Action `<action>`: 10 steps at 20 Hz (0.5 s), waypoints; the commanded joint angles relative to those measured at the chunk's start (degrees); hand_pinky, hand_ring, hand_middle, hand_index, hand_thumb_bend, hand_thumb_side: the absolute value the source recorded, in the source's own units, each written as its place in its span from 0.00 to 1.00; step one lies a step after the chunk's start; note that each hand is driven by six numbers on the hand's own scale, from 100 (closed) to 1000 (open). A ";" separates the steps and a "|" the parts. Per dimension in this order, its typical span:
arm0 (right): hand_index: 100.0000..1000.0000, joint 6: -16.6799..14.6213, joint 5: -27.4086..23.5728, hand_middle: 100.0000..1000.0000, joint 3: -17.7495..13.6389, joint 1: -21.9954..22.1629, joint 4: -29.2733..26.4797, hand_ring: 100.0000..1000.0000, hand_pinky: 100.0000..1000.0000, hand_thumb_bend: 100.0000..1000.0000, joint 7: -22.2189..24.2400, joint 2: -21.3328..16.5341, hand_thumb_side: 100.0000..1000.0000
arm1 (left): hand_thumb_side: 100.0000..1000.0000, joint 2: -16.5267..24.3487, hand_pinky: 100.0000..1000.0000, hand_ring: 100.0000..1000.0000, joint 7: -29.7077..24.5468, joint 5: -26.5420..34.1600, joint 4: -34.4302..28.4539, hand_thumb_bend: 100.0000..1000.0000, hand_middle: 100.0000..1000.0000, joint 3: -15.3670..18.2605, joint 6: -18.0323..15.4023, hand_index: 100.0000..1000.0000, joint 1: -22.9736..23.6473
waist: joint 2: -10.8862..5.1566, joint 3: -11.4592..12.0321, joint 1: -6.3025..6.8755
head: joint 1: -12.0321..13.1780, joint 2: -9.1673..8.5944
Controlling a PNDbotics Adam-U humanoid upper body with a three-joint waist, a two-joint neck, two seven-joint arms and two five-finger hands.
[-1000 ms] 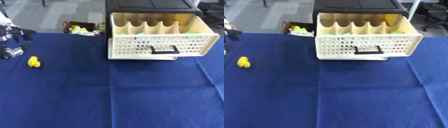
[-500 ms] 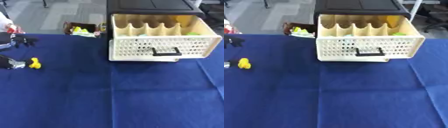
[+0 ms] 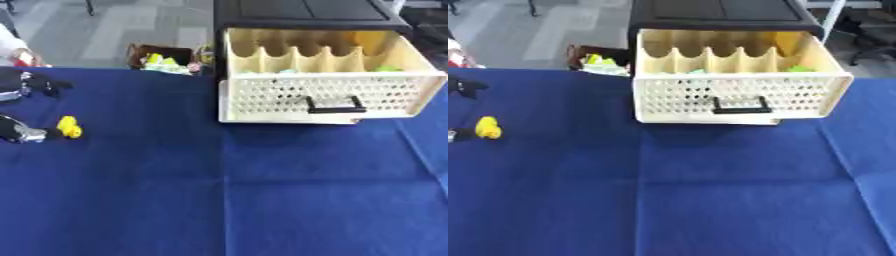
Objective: Pick up objects from table and place into drawer.
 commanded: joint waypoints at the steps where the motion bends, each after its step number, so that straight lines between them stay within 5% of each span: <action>1: 0.75 0.08 -0.58 0.09 -1.04 -0.39 -0.78 0.00 0.64 0.00 -0.39 -1.00 0.92 | 0.86 1.21 0.54 0.70 -5.04 -2.76 0.51 0.47 0.65 0.92 -7.13 1.00 -1.52 | -0.93 -0.17 0.23 | 0.32 -0.98; 10: 0.73 0.79 -0.48 0.08 -1.24 -0.76 -0.78 0.00 0.64 0.00 -0.47 -0.36 0.93 | 0.79 0.61 0.50 0.67 0.88 -10.08 3.08 0.49 0.61 2.27 -7.05 0.99 -2.51 | -0.13 -0.53 0.33 | 0.49 -1.42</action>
